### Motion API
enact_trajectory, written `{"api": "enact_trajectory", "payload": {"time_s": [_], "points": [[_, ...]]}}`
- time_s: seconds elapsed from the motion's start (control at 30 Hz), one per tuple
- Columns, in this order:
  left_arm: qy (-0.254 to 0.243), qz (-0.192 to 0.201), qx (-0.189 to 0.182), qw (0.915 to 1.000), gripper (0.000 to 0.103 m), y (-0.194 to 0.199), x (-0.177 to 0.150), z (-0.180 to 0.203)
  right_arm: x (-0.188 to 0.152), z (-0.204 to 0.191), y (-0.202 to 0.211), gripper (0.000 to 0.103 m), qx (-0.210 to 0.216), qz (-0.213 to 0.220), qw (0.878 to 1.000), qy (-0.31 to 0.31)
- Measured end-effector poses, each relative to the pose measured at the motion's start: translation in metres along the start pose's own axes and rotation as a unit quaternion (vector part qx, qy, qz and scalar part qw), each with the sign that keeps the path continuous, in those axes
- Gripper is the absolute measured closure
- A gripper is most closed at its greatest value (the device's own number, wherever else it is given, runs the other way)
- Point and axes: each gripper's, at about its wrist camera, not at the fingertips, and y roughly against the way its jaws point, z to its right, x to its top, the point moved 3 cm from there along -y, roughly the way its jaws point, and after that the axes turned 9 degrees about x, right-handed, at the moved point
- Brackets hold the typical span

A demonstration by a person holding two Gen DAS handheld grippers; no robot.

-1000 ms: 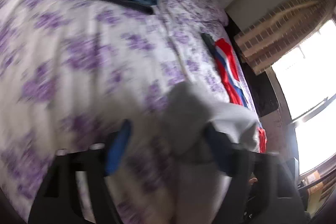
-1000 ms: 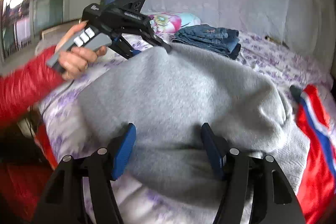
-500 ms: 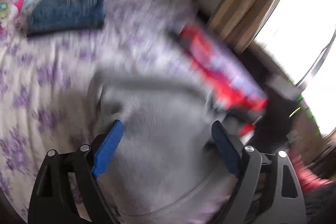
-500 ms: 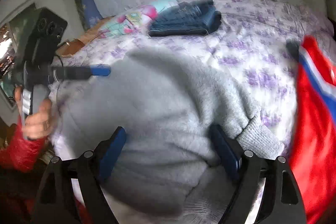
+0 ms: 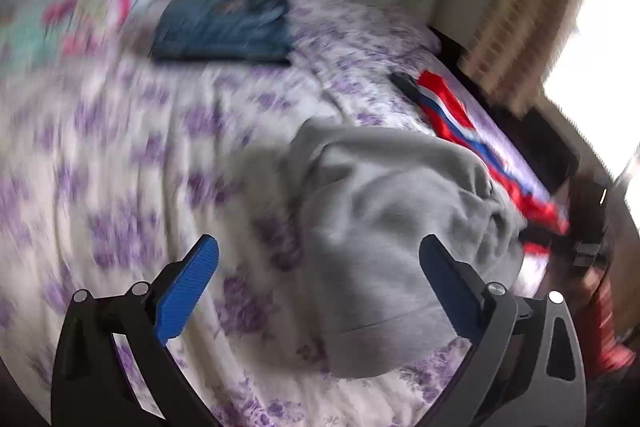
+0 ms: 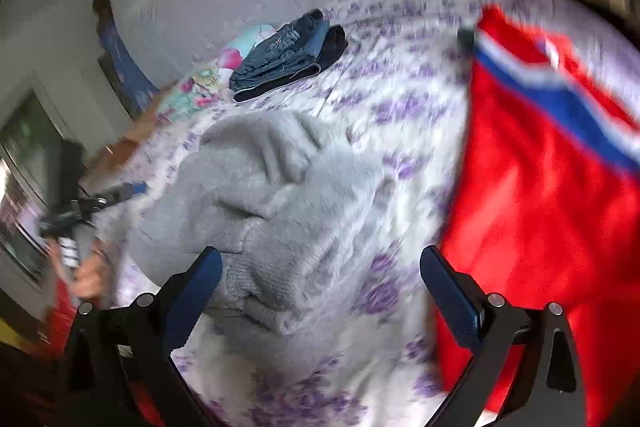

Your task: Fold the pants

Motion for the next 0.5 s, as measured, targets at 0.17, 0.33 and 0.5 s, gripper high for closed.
{"api": "enact_trajectory", "payload": {"time_s": [0.17,0.33,0.5], "points": [[0.092,-0.09,-0.117,0.9849,0.005,-0.047,-0.02,-0.016,-0.01,0.007,-0.019,0.003,0.057,-0.019,0.996,-0.067],[0.065,-0.076,-0.1,0.99,0.005,-0.058,-0.022,-0.003,-0.008,0.011,-0.029,0.003,0.084,-0.025,0.991,-0.098],[0.071,-0.074,-0.105,0.9892,0.004,-0.064,-0.02,-0.003,0.006,0.011,-0.048,0.003,0.092,-0.03,0.989,-0.109]]}}
